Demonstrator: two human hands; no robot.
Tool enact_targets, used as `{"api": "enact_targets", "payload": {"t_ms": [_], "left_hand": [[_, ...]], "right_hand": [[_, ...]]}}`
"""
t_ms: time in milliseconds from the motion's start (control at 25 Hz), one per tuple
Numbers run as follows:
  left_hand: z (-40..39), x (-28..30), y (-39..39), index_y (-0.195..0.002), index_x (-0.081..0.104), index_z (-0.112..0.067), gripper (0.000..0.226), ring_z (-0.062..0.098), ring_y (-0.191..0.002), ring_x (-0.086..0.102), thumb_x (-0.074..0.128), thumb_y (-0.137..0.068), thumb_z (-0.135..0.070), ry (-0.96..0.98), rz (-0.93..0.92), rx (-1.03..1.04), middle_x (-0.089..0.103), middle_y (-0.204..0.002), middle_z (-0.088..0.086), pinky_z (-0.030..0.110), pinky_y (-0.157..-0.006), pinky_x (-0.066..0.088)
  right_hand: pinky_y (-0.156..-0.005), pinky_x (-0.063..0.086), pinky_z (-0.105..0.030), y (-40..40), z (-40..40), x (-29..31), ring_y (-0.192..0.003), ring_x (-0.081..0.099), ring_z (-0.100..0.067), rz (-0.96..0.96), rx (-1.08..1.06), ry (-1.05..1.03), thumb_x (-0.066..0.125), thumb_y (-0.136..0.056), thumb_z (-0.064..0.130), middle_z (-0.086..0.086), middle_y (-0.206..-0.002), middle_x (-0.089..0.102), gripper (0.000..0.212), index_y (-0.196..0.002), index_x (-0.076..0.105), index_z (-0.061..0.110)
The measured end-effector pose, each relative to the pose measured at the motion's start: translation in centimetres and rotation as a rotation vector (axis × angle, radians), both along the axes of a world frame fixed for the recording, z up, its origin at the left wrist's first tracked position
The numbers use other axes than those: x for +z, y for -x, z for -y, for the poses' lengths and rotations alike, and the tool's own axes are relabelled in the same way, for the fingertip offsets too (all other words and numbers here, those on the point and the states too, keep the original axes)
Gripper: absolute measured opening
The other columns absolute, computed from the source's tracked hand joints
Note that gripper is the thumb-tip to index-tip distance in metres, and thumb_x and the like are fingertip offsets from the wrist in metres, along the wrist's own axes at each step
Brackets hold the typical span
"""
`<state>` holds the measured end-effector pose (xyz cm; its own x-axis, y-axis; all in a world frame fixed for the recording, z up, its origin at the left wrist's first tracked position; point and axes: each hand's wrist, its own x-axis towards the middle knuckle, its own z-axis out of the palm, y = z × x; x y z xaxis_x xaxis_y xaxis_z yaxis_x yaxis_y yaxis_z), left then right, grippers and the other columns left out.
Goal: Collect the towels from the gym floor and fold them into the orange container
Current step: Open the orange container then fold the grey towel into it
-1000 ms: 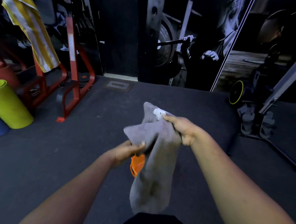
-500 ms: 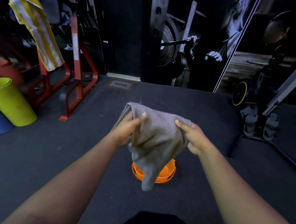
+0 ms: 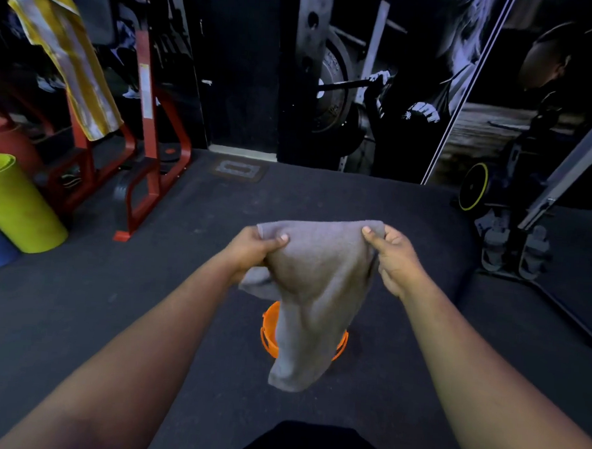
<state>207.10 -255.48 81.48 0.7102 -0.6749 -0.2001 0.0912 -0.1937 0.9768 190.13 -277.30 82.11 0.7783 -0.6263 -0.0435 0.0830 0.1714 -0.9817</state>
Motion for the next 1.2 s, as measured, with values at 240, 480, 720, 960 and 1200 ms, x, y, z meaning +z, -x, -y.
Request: {"api": "enact_targets", "payload": {"t_ms": [240,480,720,960,1200], "left_hand": [[0.5,2.1,-0.9,-0.123,0.066,0.002,0.035,0.028,-0.110,0.071,0.065,-0.100,-0.024,0.259,-0.176,0.002,0.074,-0.115,0.018,0.043,-0.100,0.056],[-0.1,0.8,-0.9,-0.103,0.071,-0.003,0.025,0.023,-0.086,0.062,0.069,-0.097,-0.028,-0.057,0.027,0.123,0.068,-0.092,0.011,0.034,-0.075,0.055],[1.6,1.2,-1.3,-0.104,0.060,-0.008,0.031,0.022,-0.098,0.065,0.063,-0.100,-0.039,-0.234,0.223,0.206,0.067,-0.098,0.005,0.044,-0.093,0.056],[1.2,2.0,-1.3,-0.146,0.038,-0.015,0.067,0.019,-0.109,0.062,0.076,-0.092,-0.018,-0.070,0.213,0.176,0.062,-0.116,0.008,0.027,-0.090,0.052],[0.4,2.4,-2.2,-0.118,0.071,-0.024,0.043,0.021,-0.107,0.066,0.087,-0.078,-0.022,-0.533,0.774,0.017,0.072,-0.112,0.001,0.039,-0.091,0.057]], "right_hand": [[-0.089,0.057,-0.043,0.9,0.1,-1.7,-0.098,0.070,-0.027,-0.232,0.163,0.155,0.069,-0.094,0.012,-0.016,-0.108,0.075,0.024,-0.114,0.067,0.001],[-0.066,0.058,-0.025,0.8,0.6,-1.5,-0.085,0.072,-0.021,-0.236,-0.053,0.198,0.070,-0.094,0.012,-0.010,-0.093,0.077,0.018,-0.104,0.070,-0.002],[-0.078,0.059,-0.034,-0.6,1.6,-1.4,-0.095,0.071,-0.021,-0.286,-0.212,0.257,0.078,-0.089,0.025,-0.011,-0.105,0.073,0.035,-0.115,0.057,0.014],[-0.076,0.049,-0.025,-0.6,1.7,-0.6,-0.088,0.057,-0.008,-0.291,-0.084,0.358,0.076,-0.086,0.005,-0.004,-0.102,0.061,0.053,-0.129,0.047,0.018],[-0.090,0.054,-0.037,-1.4,2.8,-1.0,-0.106,0.065,-0.022,-0.526,-0.091,0.876,0.079,-0.080,0.005,-0.003,-0.111,0.069,0.043,-0.119,0.067,0.018]]}}
